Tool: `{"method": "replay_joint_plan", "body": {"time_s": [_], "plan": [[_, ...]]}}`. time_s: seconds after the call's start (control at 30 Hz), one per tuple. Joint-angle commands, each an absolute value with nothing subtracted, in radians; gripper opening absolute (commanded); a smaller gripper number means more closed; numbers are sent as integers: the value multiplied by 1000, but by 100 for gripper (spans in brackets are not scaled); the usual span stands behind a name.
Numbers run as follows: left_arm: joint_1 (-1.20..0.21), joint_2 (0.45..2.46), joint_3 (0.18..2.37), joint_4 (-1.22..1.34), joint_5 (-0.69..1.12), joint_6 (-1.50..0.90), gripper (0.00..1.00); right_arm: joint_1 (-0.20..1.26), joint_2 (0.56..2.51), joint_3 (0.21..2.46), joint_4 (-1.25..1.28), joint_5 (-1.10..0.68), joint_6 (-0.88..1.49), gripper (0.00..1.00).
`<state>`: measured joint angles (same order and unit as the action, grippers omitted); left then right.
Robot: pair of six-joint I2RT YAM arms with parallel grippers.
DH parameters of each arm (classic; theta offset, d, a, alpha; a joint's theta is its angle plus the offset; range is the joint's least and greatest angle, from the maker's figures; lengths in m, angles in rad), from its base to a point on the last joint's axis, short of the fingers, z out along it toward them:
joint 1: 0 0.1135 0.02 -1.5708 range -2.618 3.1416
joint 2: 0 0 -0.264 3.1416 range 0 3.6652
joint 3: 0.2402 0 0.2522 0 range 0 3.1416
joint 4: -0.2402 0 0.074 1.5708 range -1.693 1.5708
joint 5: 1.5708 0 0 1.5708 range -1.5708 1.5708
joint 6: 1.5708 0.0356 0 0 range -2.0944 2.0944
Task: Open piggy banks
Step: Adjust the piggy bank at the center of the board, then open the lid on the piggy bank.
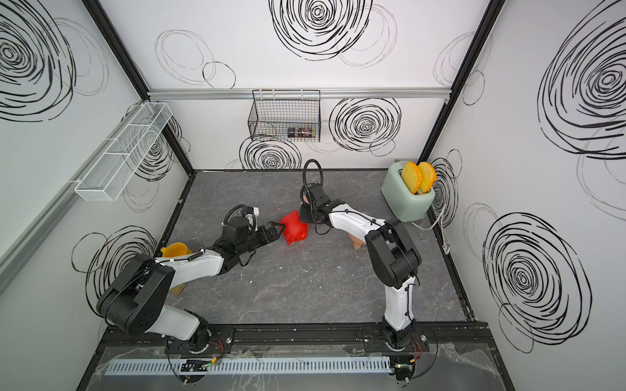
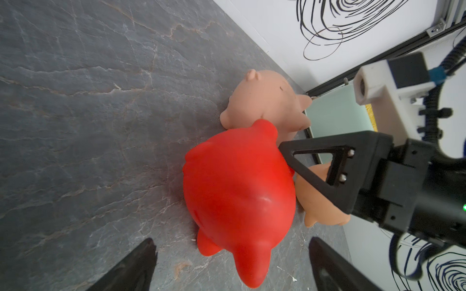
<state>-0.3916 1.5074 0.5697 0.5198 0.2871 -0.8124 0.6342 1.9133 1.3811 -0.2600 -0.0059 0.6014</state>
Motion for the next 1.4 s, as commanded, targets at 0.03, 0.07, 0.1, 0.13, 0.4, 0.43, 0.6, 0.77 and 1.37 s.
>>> {"method": "replay_joint_plan", "body": {"time_s": [0.03, 0.07, 0.1, 0.13, 0.4, 0.43, 0.6, 0.77, 1.37], "plan": [[-374, 1519, 597, 571, 316, -824, 97, 678, 1897, 1374, -306, 24, 604, 42], [-368, 1520, 598, 572, 317, -824, 96, 690, 1888, 1366, -308, 26, 602, 42], [-362, 1520, 598, 571, 319, -821, 96, 701, 1878, 1355, -309, 27, 602, 42], [-356, 1521, 600, 569, 320, -819, 96, 710, 1868, 1342, -307, 28, 605, 42], [-329, 1484, 568, 512, 327, -780, 96, 793, 1762, 1204, -260, 18, 657, 45], [-327, 1473, 558, 505, 327, -774, 96, 804, 1748, 1190, -255, 16, 662, 45], [-325, 1387, 512, 441, 308, -738, 96, 828, 1668, 1091, -169, -35, 671, 46], [-319, 1303, 477, 409, 267, -681, 96, 827, 1621, 1030, -124, -70, 662, 46], [-252, 1437, 536, 581, 338, -575, 96, 750, 1368, 648, 204, -238, 716, 47]]}}
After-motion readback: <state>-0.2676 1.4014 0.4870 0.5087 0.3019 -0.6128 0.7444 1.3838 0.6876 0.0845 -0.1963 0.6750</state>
